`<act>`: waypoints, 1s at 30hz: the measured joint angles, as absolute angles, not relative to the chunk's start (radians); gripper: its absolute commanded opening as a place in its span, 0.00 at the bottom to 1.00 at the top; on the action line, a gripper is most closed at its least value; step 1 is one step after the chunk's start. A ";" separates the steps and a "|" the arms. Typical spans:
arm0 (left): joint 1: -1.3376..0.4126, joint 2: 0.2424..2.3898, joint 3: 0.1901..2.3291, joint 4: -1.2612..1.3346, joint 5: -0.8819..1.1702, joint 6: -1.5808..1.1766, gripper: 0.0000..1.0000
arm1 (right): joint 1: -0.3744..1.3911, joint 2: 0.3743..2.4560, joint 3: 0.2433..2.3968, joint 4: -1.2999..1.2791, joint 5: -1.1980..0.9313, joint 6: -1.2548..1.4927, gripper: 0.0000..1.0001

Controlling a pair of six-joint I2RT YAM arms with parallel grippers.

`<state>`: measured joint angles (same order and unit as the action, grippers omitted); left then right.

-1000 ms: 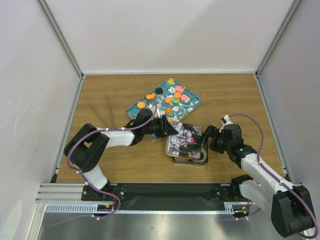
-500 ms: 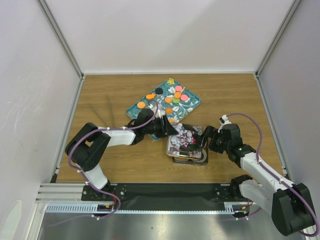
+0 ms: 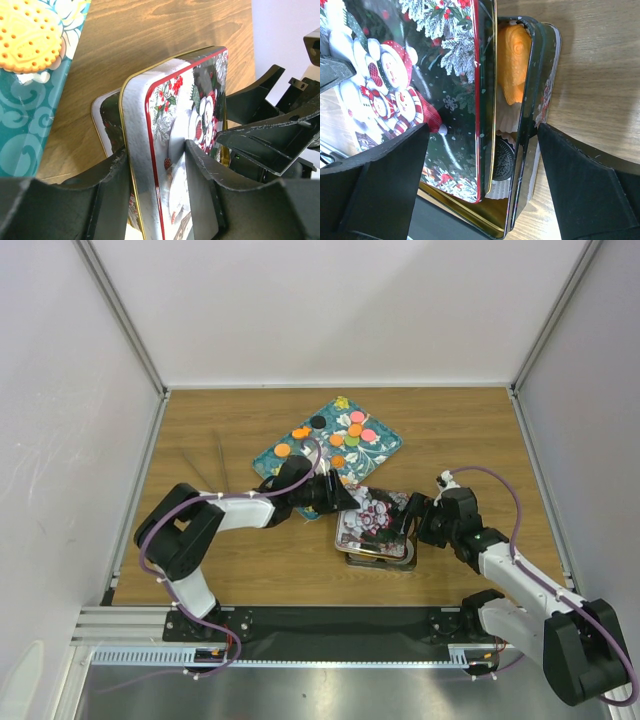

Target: Pack the cookies

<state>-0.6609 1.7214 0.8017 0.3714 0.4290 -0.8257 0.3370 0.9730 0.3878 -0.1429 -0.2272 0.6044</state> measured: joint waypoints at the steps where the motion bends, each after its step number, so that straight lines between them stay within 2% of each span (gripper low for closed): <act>1: -0.661 1.724 0.804 0.371 0.429 -0.825 0.47 | 0.338 0.975 0.388 -0.143 -0.225 0.604 0.95; 17: -0.668 1.740 0.838 0.323 0.413 -0.782 0.52 | 0.346 0.978 0.393 -0.145 -0.215 0.601 0.95; 30: -0.677 1.742 0.855 0.273 0.402 -0.749 0.55 | 0.350 0.970 0.395 -0.144 -0.228 0.599 1.00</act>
